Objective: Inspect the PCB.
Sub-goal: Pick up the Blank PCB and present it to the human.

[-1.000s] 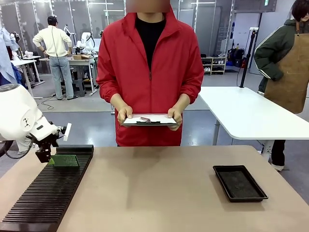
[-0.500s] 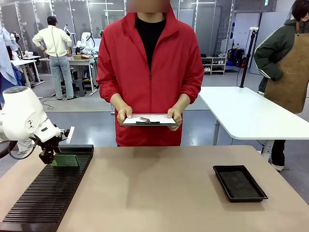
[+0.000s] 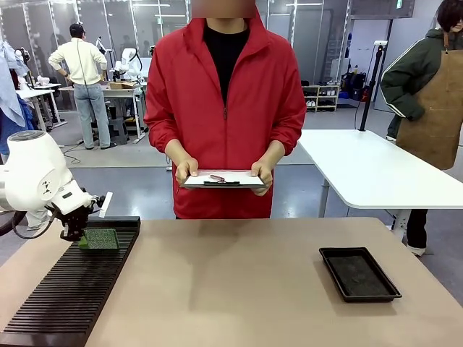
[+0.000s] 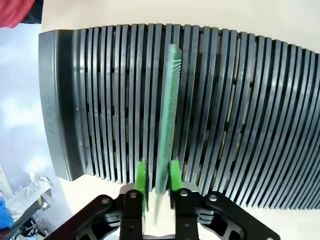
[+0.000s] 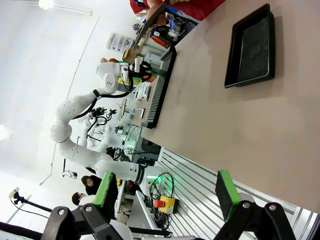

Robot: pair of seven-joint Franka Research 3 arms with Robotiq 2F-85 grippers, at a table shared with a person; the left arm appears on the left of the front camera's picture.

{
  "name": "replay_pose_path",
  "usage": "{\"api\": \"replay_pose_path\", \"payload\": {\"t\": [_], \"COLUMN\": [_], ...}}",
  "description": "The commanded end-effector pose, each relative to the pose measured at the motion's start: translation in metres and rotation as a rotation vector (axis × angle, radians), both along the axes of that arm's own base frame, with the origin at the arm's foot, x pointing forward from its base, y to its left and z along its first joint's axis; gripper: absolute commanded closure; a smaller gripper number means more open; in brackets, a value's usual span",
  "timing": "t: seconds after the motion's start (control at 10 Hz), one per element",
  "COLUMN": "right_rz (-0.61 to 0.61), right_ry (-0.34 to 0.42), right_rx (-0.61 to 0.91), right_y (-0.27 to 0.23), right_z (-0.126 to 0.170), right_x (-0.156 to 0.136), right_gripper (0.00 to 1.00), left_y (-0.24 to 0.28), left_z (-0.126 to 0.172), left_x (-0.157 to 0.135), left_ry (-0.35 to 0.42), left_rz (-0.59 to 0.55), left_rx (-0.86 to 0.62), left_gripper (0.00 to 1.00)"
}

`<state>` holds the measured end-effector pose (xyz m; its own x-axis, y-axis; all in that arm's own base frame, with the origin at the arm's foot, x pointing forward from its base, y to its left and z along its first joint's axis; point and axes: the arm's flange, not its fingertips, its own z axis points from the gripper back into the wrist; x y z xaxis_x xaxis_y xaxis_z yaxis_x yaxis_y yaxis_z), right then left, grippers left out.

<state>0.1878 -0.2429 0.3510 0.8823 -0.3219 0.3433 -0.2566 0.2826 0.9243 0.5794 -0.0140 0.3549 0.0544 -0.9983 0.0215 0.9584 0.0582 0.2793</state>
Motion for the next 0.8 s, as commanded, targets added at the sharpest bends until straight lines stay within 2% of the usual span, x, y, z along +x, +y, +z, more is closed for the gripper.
{"api": "replay_pose_path", "payload": {"t": [0.0, 0.5, 0.7], "right_rz": [-0.001, -0.001, -0.001], "right_ry": [-0.014, -0.014, -0.014], "right_rx": [0.005, 0.005, 0.005], "right_y": [0.000, 0.000, 0.000], "right_z": [0.002, 0.002, 0.002], "right_x": [-0.001, -0.001, -0.001], "right_gripper": [0.00, 0.00, 0.00], "left_y": [0.001, 0.000, 0.000], "left_z": [0.002, 0.012, 0.032], "left_x": [0.007, 0.005, -0.001], "left_ry": [0.028, 0.064, 0.064], "left_rz": [-0.008, -0.013, 0.077], "left_rx": [0.018, 0.016, -0.040], "left_gripper": [1.00, 1.00, 1.00]}}
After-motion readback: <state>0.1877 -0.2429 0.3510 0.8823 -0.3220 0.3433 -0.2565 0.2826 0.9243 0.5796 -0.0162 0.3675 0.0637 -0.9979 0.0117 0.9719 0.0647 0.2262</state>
